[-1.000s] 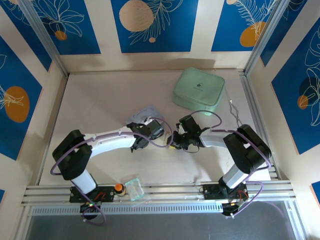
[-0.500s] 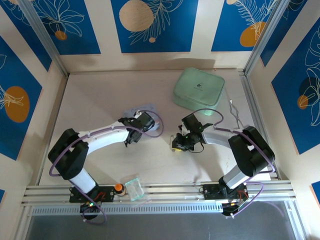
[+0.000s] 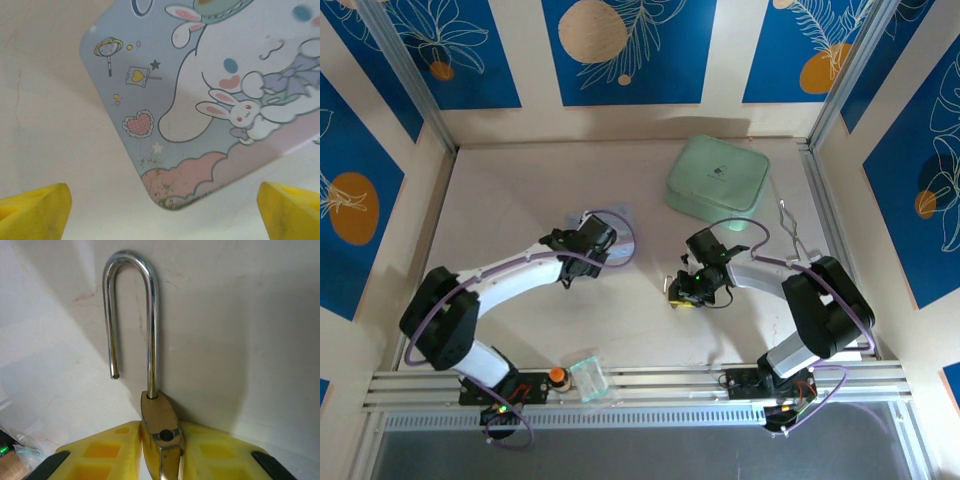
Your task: Unlock a padlock with a key
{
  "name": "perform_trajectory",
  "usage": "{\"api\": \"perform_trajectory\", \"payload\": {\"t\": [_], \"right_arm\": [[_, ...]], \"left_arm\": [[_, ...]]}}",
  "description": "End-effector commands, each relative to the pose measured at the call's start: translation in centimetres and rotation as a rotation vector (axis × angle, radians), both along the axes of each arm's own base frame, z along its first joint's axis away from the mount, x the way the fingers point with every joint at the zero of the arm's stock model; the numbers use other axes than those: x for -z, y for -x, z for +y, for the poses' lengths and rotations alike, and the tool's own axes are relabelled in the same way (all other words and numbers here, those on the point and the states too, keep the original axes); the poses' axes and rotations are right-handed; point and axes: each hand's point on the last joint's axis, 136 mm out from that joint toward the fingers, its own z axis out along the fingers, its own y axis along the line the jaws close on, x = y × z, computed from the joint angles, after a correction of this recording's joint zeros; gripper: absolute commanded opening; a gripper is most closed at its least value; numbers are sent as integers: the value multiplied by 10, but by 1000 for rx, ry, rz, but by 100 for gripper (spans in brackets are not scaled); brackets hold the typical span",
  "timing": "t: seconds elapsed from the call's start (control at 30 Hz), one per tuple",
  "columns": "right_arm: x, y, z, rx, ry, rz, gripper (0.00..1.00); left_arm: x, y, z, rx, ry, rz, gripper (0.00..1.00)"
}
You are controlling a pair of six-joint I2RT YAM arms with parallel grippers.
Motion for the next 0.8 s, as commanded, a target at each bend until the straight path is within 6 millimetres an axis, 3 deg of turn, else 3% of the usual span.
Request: {"api": "perform_trajectory", "payload": {"t": [0.0,0.23,0.37,0.57,0.77], "right_arm": [[13,31,-28,1,124,125,29],[10,25,-33,-8,169,100,30],[6,25,-35,-15,180,89,36],[-1,23,-29,-25,162,61,44],[-29,-4,-33,-13,175,-109,64]], "left_arm": [[-15,5,-5,-4,120,-26,98],[-40,5,7,-52,257,-96,99],[-59,4,22,-87,304,-143,99],[-65,-2,50,-177,359,-180,99],[-70,-10,86,-291,379,-268,99]]}}
